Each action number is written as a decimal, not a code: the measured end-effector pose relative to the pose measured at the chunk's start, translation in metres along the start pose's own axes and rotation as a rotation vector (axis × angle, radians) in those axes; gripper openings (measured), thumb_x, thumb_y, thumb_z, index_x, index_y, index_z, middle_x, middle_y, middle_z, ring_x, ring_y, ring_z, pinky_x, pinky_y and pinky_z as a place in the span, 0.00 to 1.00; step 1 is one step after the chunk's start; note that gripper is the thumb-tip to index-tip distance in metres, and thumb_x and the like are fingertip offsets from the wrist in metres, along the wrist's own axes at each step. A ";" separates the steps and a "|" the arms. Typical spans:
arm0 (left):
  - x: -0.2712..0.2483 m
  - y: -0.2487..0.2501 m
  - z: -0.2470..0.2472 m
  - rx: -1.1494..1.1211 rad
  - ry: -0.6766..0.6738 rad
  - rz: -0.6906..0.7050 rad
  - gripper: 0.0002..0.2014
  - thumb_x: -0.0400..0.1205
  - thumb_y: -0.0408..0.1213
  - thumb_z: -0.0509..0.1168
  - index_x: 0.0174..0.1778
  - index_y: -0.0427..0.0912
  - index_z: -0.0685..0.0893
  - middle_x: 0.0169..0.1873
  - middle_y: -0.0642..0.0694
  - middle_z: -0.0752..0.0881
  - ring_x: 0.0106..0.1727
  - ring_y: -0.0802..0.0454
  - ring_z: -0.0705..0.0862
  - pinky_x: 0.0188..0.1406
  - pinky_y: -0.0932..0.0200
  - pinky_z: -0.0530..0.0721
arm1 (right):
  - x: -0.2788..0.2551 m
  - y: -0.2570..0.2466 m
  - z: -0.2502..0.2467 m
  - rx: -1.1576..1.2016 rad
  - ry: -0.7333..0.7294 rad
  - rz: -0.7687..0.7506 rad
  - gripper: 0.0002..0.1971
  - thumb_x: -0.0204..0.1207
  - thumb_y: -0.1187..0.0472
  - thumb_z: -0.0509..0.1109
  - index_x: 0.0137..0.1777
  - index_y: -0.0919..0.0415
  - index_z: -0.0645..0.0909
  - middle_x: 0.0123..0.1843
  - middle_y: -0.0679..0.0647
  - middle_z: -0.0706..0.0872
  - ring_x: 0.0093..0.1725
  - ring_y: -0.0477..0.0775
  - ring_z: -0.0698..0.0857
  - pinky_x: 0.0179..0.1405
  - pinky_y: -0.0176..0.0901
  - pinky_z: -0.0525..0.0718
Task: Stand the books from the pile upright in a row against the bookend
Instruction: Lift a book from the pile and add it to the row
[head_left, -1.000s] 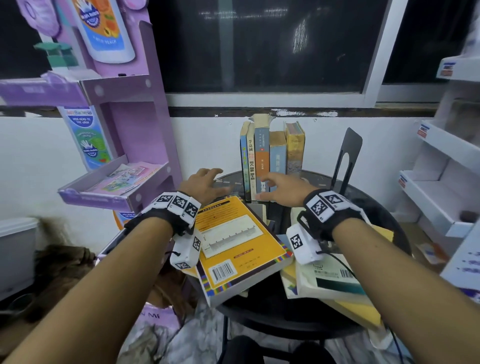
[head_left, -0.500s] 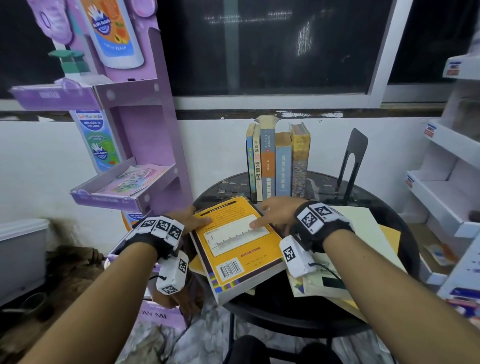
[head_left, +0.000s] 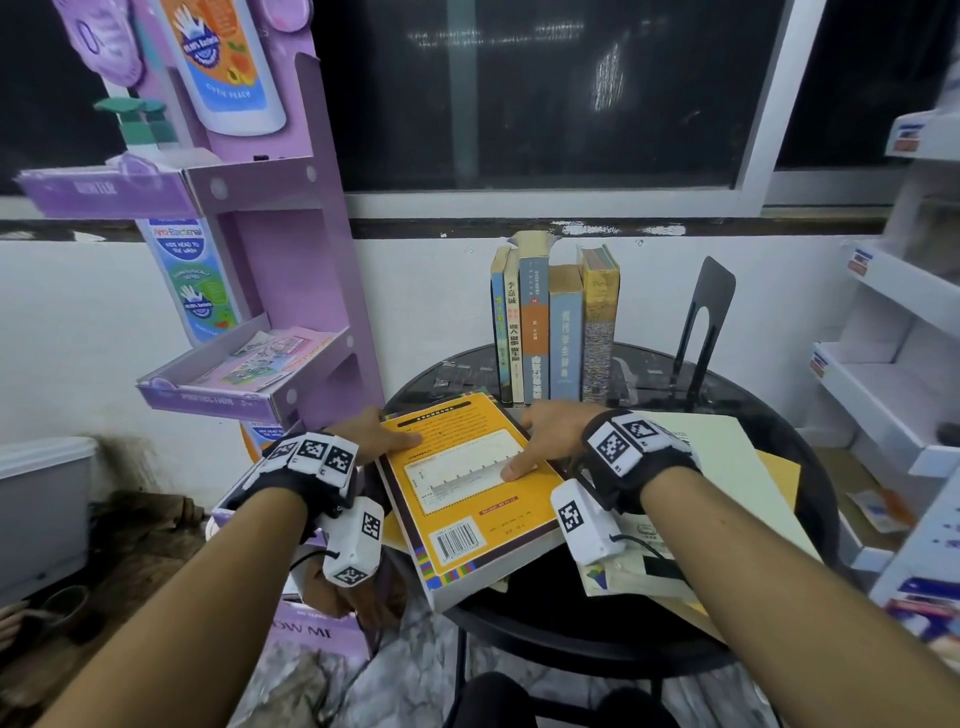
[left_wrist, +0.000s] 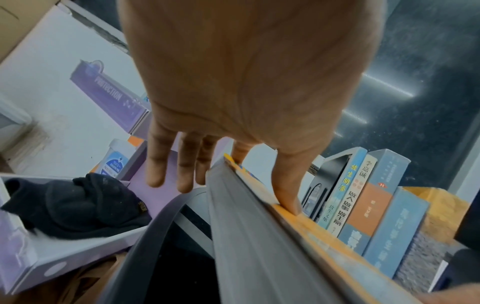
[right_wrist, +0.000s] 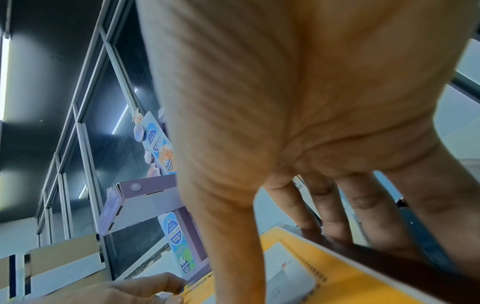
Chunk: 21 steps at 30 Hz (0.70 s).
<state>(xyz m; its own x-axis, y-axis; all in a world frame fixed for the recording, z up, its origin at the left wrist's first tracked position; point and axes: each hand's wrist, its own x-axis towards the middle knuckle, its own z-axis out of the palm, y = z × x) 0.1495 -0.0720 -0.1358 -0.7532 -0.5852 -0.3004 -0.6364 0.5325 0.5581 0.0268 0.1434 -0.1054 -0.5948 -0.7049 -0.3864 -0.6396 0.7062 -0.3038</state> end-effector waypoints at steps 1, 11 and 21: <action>0.001 0.000 0.000 -0.004 0.015 0.000 0.35 0.76 0.56 0.71 0.72 0.40 0.68 0.59 0.41 0.84 0.59 0.43 0.82 0.62 0.46 0.80 | 0.000 0.000 0.000 0.012 0.000 0.000 0.38 0.67 0.40 0.78 0.70 0.66 0.79 0.67 0.63 0.84 0.64 0.65 0.84 0.65 0.59 0.81; 0.003 0.006 -0.011 -0.355 0.041 0.009 0.33 0.68 0.36 0.81 0.63 0.38 0.69 0.50 0.37 0.87 0.43 0.42 0.90 0.34 0.50 0.90 | -0.008 -0.002 -0.003 0.077 -0.018 -0.025 0.29 0.72 0.45 0.76 0.69 0.58 0.79 0.67 0.56 0.84 0.63 0.59 0.83 0.44 0.41 0.82; 0.001 0.007 -0.014 -0.502 0.044 0.074 0.14 0.72 0.31 0.77 0.53 0.35 0.85 0.37 0.41 0.91 0.36 0.45 0.91 0.40 0.53 0.90 | -0.003 0.005 -0.003 0.136 -0.017 -0.009 0.33 0.71 0.46 0.77 0.74 0.56 0.73 0.71 0.54 0.80 0.67 0.60 0.81 0.48 0.45 0.82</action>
<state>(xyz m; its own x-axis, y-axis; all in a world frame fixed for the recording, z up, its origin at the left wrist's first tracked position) 0.1469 -0.0771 -0.1210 -0.7784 -0.5883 -0.2190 -0.4147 0.2200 0.8830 0.0240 0.1483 -0.1032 -0.5798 -0.7111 -0.3977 -0.5726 0.7029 -0.4220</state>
